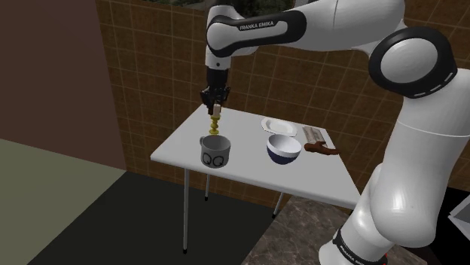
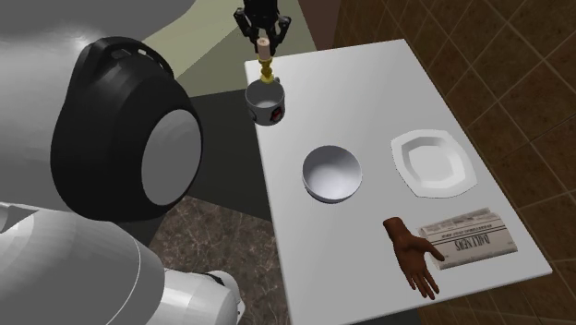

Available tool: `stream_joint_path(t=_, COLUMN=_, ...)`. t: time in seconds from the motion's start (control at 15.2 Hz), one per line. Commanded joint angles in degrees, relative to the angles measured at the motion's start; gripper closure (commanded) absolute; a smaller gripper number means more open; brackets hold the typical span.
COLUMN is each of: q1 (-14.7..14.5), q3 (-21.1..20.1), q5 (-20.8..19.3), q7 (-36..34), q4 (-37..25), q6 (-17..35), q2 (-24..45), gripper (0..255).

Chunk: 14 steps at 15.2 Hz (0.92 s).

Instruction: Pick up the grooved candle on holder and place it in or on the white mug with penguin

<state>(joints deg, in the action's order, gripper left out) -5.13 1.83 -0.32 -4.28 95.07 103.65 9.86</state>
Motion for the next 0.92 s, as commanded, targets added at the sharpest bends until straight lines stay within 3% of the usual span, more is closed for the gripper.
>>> stream_joint_path(t=0.0, q1=0.0, q3=0.0, q5=0.0, q7=0.0, q4=1.7, q6=1.8, q2=0.1, gripper=255)
stream_joint_path(t=0.26, q1=0.0, q3=0.0, q5=0.0, q7=0.0, q4=4.5, q6=5.1, q2=0.6, gripper=255)
stream_joint_path(t=0.79, q1=0.0, q3=0.0, q5=0.0, q7=0.0, q4=4.5, q6=5.1, q2=0.6, gripper=255)
stream_joint_path(t=0.86, q1=0.0, q3=0.0, q5=0.0, q7=0.0, q4=4.5, q6=5.1, q2=0.6, gripper=0)
